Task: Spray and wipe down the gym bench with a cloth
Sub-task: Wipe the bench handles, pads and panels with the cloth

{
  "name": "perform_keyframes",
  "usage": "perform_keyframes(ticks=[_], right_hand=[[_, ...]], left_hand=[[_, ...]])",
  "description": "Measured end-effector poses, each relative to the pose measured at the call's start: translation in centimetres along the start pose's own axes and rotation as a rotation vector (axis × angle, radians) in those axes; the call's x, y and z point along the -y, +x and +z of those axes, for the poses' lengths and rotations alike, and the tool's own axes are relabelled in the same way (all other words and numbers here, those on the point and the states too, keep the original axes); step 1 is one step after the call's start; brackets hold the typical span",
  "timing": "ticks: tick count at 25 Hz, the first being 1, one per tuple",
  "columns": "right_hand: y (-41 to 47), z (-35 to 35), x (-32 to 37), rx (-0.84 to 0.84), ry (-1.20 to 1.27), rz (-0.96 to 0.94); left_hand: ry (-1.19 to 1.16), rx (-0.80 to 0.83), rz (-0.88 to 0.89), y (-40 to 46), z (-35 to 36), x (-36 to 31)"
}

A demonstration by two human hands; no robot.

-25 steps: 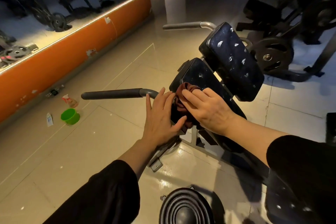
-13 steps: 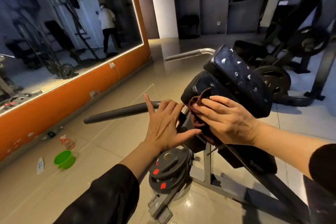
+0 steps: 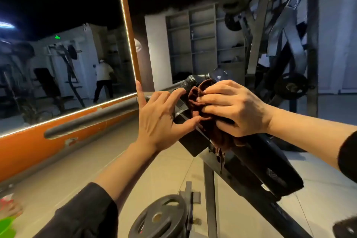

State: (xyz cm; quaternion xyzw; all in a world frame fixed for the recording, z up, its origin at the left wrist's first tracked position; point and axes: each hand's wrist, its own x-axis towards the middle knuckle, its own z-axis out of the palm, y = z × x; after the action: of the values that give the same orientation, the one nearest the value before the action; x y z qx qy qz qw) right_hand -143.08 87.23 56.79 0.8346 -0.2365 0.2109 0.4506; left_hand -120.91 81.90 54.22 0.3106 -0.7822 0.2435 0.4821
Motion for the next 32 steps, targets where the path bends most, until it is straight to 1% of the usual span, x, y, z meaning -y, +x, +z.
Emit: perform_keyframes(ticks=[2, 6, 8, 11, 16, 18, 21, 23, 25, 27, 30, 32], right_hand=[[-0.4, 0.5, 0.1, -0.009, -0.017, 0.002], [0.5, -0.1, -0.5, 0.048, -0.053, 0.016], [1.1, 0.0, -0.4, 0.074, -0.074, 0.025], [0.7, 0.3, 0.4, 0.048, -0.059, 0.039], [1.3, -0.2, 0.2, 0.050, -0.075, 0.040], [2.1, 0.0, 0.6, 0.053, -0.089, 0.089], [0.4, -0.1, 2.1, 0.047, -0.059, 0.124], [-1.1, -0.9, 2.4, 0.095, -0.063, 0.105], [-0.9, -1.4, 1.7, 0.161, -0.134, 0.082], [0.5, -1.2, 1.1, 0.172, -0.174, 0.109], [1.7, -0.7, 2.0, 0.127, -0.131, 0.184], [0.7, -0.7, 2.9, 0.121, -0.100, 0.191]], left_hand=[[0.000, -0.069, 0.013, -0.3, 0.6, 0.2], [-0.024, -0.105, 0.018, 0.0, 0.8, 0.3], [-0.027, -0.102, 0.024, -0.2, 0.5, 0.4], [-0.013, -0.105, -0.020, -0.5, 0.5, 0.4], [0.000, -0.043, -0.059, -0.6, 0.2, -0.4], [-0.038, -0.039, -0.094, -1.0, 0.0, -0.9], [-0.134, -0.040, -0.119, -2.2, -0.3, -2.3], [-0.101, -0.028, -0.068, -3.6, -0.5, -3.5], [-0.027, -0.013, -0.034, -4.8, -0.3, -4.5], [0.040, -0.030, -0.068, -5.2, -0.2, -5.2], [0.084, -0.082, -0.143, -4.9, -0.3, -6.0], [0.085, -0.071, -0.165, -4.9, -0.5, -6.2]])
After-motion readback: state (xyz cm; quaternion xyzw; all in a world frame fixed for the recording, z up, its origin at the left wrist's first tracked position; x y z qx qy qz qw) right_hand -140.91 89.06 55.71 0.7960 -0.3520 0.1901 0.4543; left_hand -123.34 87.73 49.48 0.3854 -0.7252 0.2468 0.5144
